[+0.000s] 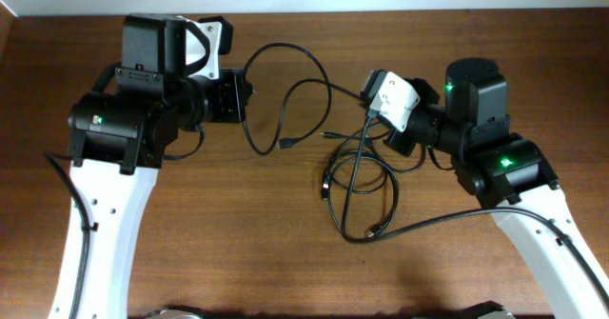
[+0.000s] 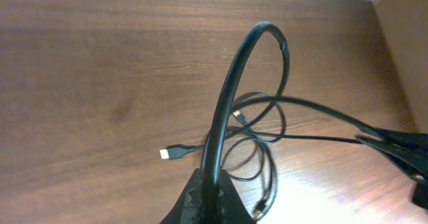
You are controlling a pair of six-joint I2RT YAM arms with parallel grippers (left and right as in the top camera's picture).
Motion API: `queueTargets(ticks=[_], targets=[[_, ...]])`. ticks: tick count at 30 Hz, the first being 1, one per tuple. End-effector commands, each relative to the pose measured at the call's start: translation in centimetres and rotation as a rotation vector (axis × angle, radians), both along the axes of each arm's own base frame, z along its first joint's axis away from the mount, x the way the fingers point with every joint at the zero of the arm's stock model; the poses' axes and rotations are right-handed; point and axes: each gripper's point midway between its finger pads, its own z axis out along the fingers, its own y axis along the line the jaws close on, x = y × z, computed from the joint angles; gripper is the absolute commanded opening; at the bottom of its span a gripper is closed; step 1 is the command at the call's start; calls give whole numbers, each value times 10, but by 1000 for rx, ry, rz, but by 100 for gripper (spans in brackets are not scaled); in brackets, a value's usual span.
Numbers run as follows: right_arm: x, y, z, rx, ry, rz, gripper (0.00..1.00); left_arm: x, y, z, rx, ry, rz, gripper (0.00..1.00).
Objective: Untangle cables
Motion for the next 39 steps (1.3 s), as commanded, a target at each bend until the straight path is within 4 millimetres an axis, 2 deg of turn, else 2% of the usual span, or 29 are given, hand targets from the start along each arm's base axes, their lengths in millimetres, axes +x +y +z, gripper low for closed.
queueTargets(ticks=[1,6,9,13,19,22,23,36,39], targets=[[-40,31,36,185,16,250,4,-1,-7,-1,127,-94,-162,0],[-56,42,56,286,32,353,4,-12,-34,0,220,-188,-372,0],[-61,43,57,300,44,385,4,-18,-49,1,269,-244,-482,1],[-65,44,57,311,67,394,4,-20,-64,7,264,-287,-519,4],[-68,45,58,319,74,413,4,-18,-66,9,263,-301,-519,11],[-72,46,59,327,78,434,4,-18,-66,9,263,-301,-519,22],[-72,46,59,327,78,434,4,-18,-66,9,262,-301,-519,30],[-72,46,59,328,78,434,4,-19,-67,10,256,-302,-524,29],[-72,46,59,329,79,437,4,-14,-68,15,264,-342,-526,30]])
